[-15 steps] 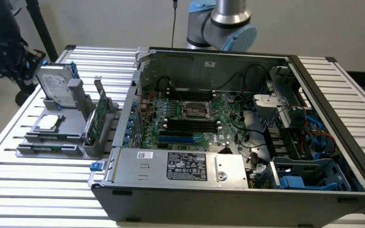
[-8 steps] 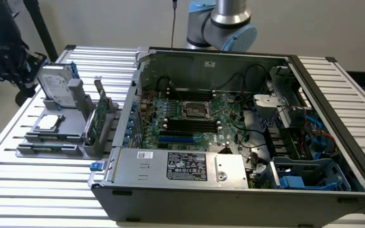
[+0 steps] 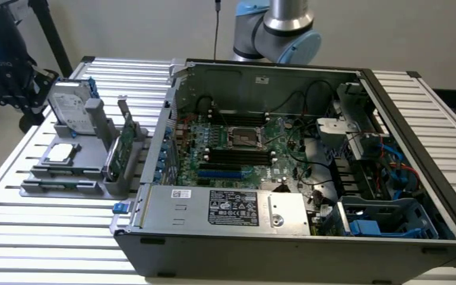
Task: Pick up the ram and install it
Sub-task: 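Reach for the ram, then pick up the ram and move it above insertion slot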
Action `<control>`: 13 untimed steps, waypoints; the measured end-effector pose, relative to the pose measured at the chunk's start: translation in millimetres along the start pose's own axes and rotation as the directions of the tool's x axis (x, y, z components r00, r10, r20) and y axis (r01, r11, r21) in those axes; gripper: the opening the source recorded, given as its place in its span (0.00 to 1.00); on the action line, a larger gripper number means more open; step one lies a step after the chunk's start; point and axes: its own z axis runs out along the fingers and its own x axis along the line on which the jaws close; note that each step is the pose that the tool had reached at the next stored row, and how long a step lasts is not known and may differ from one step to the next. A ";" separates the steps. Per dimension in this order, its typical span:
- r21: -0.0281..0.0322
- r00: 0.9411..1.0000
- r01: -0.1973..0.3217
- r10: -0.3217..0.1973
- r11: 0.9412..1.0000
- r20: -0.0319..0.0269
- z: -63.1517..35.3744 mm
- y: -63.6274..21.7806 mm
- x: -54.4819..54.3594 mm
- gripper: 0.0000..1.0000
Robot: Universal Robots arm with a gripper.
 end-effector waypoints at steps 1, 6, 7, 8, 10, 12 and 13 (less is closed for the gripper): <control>0.000 1.000 0.000 0.000 1.000 0.000 0.0 -0.1 0.0 0.11; 0.000 1.000 0.000 0.000 1.000 0.000 0.0 -0.1 0.0 0.11; 0.000 1.000 0.000 0.000 1.000 0.000 0.0 -0.1 0.0 0.11; 0.000 1.000 0.000 0.000 1.000 0.000 0.0 -0.1 0.0 0.11; 0.000 1.000 0.000 0.000 1.000 0.000 0.0 -0.1 0.0 0.11; 0.000 1.000 0.000 0.000 1.000 0.000 0.0 -0.1 0.0 0.11; 0.000 1.000 0.001 -0.001 1.000 0.000 0.1 -0.1 0.0 0.11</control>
